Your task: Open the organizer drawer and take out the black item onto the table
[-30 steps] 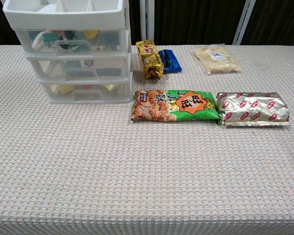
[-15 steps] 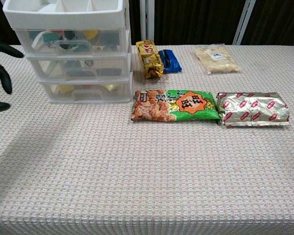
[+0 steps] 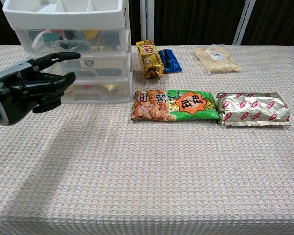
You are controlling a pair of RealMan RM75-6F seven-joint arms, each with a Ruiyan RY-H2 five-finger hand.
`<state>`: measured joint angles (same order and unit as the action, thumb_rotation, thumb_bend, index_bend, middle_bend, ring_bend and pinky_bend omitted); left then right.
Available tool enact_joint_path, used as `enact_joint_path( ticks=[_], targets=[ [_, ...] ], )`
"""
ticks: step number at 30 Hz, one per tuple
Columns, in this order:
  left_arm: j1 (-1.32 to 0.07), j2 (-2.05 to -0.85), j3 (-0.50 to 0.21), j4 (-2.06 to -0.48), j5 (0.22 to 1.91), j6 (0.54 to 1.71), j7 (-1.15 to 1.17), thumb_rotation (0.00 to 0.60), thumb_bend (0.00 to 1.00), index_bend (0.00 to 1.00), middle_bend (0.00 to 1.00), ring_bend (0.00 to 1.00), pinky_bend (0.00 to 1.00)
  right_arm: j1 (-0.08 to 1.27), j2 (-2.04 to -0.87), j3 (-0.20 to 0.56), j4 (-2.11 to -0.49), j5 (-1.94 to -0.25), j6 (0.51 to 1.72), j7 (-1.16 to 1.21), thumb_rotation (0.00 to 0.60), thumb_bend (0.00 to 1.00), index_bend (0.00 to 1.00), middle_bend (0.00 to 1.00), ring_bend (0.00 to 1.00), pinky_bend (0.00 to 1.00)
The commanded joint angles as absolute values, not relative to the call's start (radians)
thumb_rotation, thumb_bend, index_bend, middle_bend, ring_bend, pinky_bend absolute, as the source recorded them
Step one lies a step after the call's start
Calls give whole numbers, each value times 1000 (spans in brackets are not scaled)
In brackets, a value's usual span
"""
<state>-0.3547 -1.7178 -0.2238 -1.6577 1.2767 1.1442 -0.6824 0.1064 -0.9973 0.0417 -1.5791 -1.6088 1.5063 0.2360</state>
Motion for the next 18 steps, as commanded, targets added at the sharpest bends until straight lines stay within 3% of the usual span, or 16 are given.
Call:
enact_joint_path(
  ticks=[1, 18],
  targets=[
    [-365, -1768, -250, -1609, 1257, 1139, -736, 600, 418, 172, 868, 929, 1000, 105, -996, 41, -1581, -1607, 1508, 233, 600, 172, 0, 0, 0, 0],
    [-379, -1839, -306, -1550, 1259, 1154, -842, 600, 430, 172, 868, 931, 1000, 102, -991, 38, -1595, -1598, 1501, 218, 600, 171, 0, 0, 0, 0]
  ],
)
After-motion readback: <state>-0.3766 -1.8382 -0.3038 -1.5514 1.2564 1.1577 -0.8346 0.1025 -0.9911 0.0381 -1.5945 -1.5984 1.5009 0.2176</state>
